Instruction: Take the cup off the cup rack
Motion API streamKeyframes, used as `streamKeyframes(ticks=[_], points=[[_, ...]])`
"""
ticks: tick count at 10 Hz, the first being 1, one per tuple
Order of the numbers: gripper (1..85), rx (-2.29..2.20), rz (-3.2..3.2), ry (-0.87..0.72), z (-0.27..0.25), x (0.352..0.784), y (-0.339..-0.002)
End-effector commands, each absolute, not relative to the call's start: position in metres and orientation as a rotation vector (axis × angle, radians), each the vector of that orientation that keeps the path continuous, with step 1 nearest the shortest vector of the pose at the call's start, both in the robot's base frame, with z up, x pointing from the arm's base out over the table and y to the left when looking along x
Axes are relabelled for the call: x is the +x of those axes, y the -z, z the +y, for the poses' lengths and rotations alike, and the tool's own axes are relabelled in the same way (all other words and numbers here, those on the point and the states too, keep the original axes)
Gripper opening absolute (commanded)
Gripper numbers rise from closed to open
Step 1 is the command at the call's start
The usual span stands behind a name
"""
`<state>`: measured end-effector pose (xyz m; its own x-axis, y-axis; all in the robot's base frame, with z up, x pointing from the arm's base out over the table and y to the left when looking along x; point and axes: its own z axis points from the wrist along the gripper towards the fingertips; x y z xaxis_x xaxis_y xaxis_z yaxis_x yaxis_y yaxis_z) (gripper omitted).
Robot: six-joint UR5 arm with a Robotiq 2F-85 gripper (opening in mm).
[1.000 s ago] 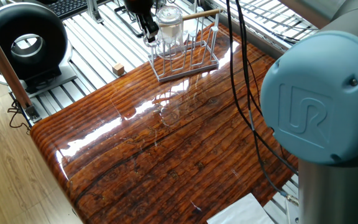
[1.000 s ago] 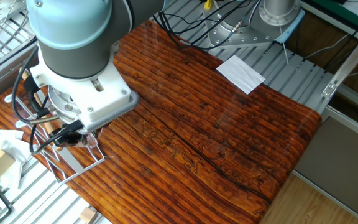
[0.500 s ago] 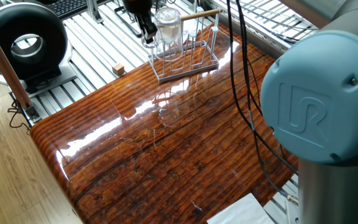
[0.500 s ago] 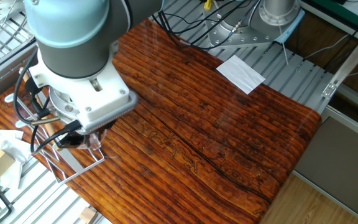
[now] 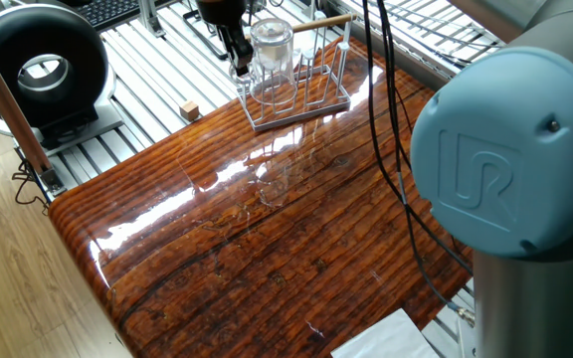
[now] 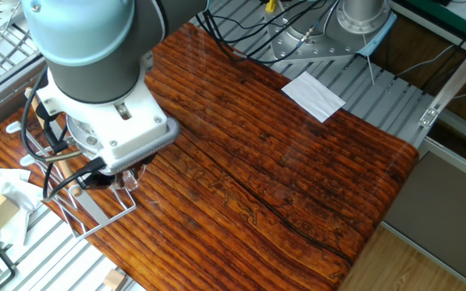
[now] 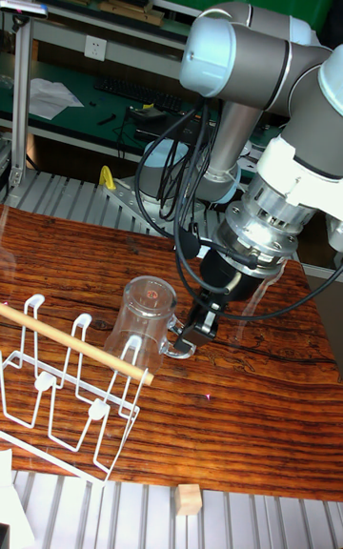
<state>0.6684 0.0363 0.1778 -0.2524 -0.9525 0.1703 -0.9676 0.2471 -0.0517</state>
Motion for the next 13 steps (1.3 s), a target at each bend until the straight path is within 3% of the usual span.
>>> streamKeyframes(ticks=[1,5,13], points=[[1.3,1.866,-2.396,-0.204,0.039,0.668,-0.178],[1.3,1.877,-2.388,-0.182,0.042,0.666,-0.178],[1.3,1.855,-2.281,-0.303,-0.001,0.646,-0.245]])
